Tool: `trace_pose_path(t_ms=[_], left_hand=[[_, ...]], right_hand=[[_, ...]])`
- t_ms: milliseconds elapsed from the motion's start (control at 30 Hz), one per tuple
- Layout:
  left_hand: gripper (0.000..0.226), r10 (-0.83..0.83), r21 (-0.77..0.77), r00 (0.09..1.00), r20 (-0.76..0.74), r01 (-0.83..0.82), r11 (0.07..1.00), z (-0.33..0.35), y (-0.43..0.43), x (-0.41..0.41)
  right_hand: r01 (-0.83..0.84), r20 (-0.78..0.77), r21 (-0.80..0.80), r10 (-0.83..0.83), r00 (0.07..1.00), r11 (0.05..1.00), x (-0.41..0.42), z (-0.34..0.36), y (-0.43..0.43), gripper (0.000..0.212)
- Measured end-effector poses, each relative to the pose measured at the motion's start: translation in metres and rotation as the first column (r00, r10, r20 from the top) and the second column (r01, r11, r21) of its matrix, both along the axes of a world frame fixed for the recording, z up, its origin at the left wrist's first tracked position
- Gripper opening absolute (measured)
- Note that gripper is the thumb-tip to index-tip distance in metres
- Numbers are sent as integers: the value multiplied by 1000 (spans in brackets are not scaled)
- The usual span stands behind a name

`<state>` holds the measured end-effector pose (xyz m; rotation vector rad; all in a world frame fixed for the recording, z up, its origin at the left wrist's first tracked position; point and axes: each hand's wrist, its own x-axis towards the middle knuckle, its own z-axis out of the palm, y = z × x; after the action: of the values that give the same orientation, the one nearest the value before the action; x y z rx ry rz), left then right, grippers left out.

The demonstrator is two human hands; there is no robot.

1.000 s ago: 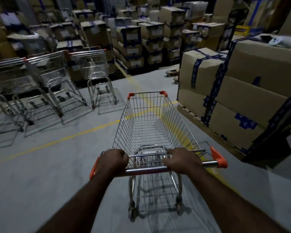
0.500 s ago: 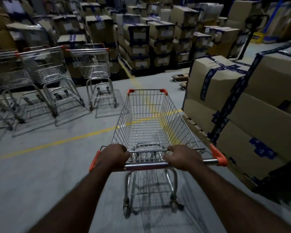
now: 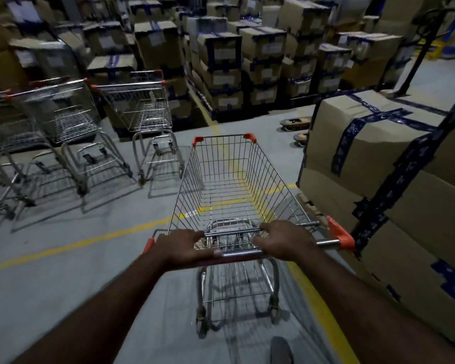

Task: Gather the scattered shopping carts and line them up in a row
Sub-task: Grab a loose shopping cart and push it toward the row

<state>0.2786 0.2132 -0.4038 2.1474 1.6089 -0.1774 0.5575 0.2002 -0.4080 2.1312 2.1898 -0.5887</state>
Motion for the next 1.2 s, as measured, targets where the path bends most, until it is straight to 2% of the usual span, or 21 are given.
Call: trace_pose_path(t_ms=[100,167,300,367,433,500,533,633,767,833,900,967,1067,1200], left_hand=[[128,-73,70,997,-30,75,995,-3,48,17],[114,-74,157,996,-42,80,984,-2,78,30],[84,-80,291,976,-205,139,946,3,131,55],[69,-83,400,969,-234,174,900,3,155,64],[59,-142,523,948,-283,277,806,-5,181,66],[57,-146,573,925,-352,336,748,-12,210,67],[57,-140,562,921,-365,337,755,-14,226,68],[63,-131,500,939,-317,283,819,-9,272,71],[85,-115,434,944,-309,248,866,-8,340,78],[80,-101,496,962,-255,220,840,-13,372,78],[71,-71,633,976,-207,189,751,-25,402,76],[66,-44,729,987,-157,146,668,-39,430,78],[61,-60,762,995,-76,97,641,-52,477,80],[58,-75,794,993,-90,117,597,-54,541,78]], right_hand=[[-59,13,14,59,998,998,17,-4,62,95],[-123,20,52,122,992,991,29,-4,99,105],[-301,54,80,298,953,950,50,1,166,117],[-369,84,117,361,929,922,58,1,197,116],[-421,143,204,399,906,884,64,-4,224,102],[-448,189,269,410,892,853,68,-8,251,101],[-464,212,284,417,884,839,69,-9,267,105],[-500,254,325,435,864,802,72,-9,316,109],[-486,235,402,425,874,776,75,-11,379,107],[-462,226,462,403,887,757,77,-15,413,114],[-440,244,506,366,898,742,79,-22,449,113],[-430,277,542,329,903,722,81,-29,486,99],[-422,313,625,285,906,657,86,-40,535,75],[-365,260,759,262,929,539,80,-41,588,65]])
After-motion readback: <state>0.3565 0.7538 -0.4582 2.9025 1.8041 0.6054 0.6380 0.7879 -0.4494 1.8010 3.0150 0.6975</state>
